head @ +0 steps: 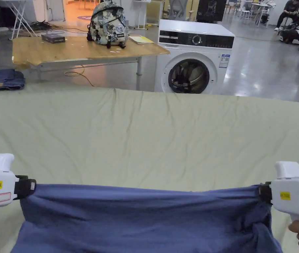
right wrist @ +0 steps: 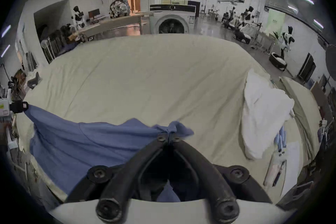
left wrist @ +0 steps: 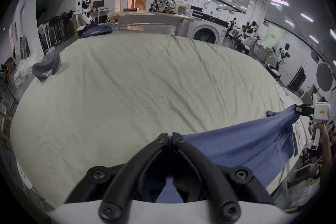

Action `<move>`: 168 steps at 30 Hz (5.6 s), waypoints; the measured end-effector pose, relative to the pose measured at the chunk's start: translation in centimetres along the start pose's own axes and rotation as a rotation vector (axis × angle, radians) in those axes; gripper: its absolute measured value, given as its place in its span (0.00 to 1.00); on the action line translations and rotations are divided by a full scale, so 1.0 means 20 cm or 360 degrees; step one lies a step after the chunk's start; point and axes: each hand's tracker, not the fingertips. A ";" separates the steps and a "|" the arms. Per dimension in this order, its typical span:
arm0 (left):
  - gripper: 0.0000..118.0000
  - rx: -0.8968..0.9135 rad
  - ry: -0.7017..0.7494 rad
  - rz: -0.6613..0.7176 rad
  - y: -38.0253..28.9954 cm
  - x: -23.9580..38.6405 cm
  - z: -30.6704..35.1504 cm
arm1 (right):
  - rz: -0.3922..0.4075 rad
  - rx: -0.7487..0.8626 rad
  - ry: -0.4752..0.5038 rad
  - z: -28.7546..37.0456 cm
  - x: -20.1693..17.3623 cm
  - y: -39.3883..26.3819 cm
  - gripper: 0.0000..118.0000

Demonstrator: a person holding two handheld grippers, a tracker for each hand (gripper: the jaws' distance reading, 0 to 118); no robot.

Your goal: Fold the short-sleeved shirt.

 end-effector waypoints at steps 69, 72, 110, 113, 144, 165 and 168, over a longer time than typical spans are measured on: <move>0.00 0.0585 0.0129 -0.0113 -0.34 0.23 0.36 | -0.0062 0.1125 -0.0176 0.40 -0.74 -0.33 0.00; 0.00 0.0500 -0.0056 0.0050 -0.38 0.03 0.36 | -0.0030 0.1126 -0.0170 0.38 -0.74 -0.33 0.00; 0.02 -0.0381 -0.0881 0.0837 -0.70 -0.37 -0.09 | 0.0139 0.0907 -0.0112 0.26 -0.80 -0.42 0.00; 0.02 -0.0332 -0.0868 0.0793 -0.62 -0.37 0.00 | 0.0155 0.0910 -0.0110 0.27 -0.80 -0.42 0.00; 0.02 -0.0614 -0.0754 0.0399 -0.47 0.51 -0.17 | 0.0170 0.0884 -0.0114 0.28 -0.77 -0.42 0.00; 0.28 -0.0514 -0.0767 0.0275 -0.39 0.62 -0.08 | 0.0157 0.0832 -0.0087 0.26 -0.75 -0.46 0.00; 0.06 -0.0502 -0.0740 0.0311 -0.41 0.62 -0.10 | 0.0141 0.0825 -0.0083 0.26 -0.74 -0.47 0.00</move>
